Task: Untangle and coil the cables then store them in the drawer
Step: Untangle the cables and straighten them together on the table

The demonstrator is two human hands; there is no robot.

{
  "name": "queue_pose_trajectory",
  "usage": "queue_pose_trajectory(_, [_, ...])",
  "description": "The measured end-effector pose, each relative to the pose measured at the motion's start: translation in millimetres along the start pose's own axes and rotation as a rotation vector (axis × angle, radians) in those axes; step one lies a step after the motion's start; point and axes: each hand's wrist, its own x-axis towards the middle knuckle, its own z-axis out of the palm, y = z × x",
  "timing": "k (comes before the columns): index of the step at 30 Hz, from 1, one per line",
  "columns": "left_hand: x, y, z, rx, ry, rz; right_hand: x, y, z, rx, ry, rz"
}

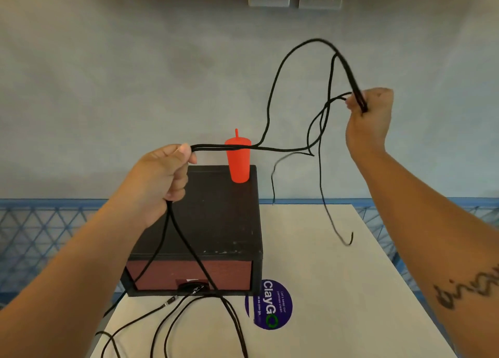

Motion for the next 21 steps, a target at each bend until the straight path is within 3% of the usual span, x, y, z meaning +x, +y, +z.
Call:
queue_pose_trajectory(2, [0.0, -3.2, 1.0, 0.023, -0.004, 0.0, -12.6, 14.2, -4.3, -0.062, -0.038, 0.06])
queue_pose_trajectory(6, [-2.6, -12.3, 3.2, 0.052, -0.025, -0.024, -68.2, 69.4, -28.3, -0.583, -0.179, 0.316])
queue_pose_trajectory(8, [-6.2, -19.1, 6.5, 0.063, -0.046, -0.046, -107.8, 93.3, -45.4, -0.751, -0.374, 0.524])
queue_pose_trajectory(11, [-17.7, -35.5, 16.3, 0.146, -0.088, -0.097, -173.0, 132.0, -71.4, -0.919, -0.842, 0.837])
queue_pose_trajectory(13, [-28.7, -50.6, 24.8, 0.236, -0.145, -0.137, -204.7, 142.9, -83.0, -0.869, -0.896, 1.057])
queue_pose_trajectory(14, [-34.4, -58.6, 29.0, 0.27, -0.176, -0.162, -213.4, 137.5, -82.8, -0.852, -0.9, 1.069])
queue_pose_trajectory(16, [-44.8, -73.8, 37.6, 0.317, -0.219, -0.219, -217.4, 113.3, -72.7, -0.816, -0.862, 0.922])
queue_pose_trajectory(18, [-51.3, -87.4, 46.8, 0.372, -0.25, -0.24, -213.6, 68.8, -53.3, -0.542, -0.773, 0.788])
queue_pose_trajectory(19, [-53.5, -92.1, 52.3, 0.402, -0.269, -0.23, -210.4, 42.8, -42.6, -0.383, -0.787, 0.719])
queue_pose_trajectory(21, [-55.0, -96.4, 63.1, 0.441, -0.308, -0.182, -204.6, -4.8, -24.3, -0.189, -0.985, 0.603])
